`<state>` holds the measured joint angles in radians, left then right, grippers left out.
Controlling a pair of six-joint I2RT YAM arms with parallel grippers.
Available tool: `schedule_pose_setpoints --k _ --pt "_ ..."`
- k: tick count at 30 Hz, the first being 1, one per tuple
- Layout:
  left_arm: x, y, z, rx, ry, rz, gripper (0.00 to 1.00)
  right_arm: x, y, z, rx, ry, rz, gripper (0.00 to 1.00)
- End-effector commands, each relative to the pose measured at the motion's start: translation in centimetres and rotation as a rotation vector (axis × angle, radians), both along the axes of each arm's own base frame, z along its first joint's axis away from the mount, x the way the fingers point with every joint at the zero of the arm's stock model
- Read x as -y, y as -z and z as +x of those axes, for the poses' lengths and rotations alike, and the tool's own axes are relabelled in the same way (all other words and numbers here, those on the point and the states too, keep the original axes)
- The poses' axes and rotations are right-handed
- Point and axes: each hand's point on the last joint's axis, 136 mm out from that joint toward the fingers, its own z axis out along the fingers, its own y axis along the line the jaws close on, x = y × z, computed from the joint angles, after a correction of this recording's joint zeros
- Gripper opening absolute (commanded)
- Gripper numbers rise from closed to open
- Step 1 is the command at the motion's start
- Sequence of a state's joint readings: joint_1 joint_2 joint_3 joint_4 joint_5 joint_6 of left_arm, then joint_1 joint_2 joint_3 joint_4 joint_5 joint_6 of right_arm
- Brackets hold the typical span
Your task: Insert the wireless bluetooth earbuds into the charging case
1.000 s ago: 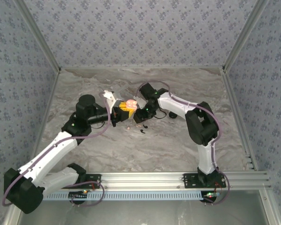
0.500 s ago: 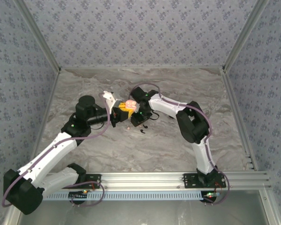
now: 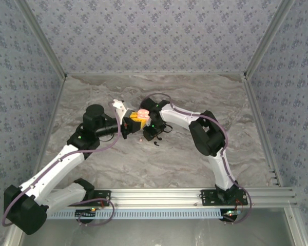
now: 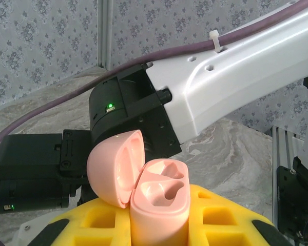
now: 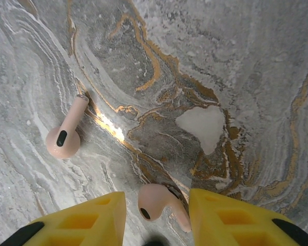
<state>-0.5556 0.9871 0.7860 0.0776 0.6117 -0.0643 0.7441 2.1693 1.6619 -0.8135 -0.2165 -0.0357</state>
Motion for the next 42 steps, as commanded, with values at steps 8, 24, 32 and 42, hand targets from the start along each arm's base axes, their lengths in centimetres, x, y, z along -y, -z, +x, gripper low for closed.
schedule_pose_setpoints --k 8,24,32,42 --pt "-0.4 -1.0 0.0 0.027 -0.014 -0.013 0.08 0.4 0.2 0.9 0.027 0.028 -0.051 0.24" --pt "-0.3 -0.5 0.2 0.021 -0.017 -0.003 0.08 2.7 -4.1 6.4 -0.039 0.385 0.271 0.2" --pt "-0.2 -0.2 0.4 0.015 -0.017 0.003 0.08 9.4 -2.6 7.7 0.007 0.563 0.13 0.2" --pt "0.1 0.1 0.8 0.006 -0.013 0.005 0.08 14.1 -0.5 6.7 0.067 0.623 -0.131 0.21"
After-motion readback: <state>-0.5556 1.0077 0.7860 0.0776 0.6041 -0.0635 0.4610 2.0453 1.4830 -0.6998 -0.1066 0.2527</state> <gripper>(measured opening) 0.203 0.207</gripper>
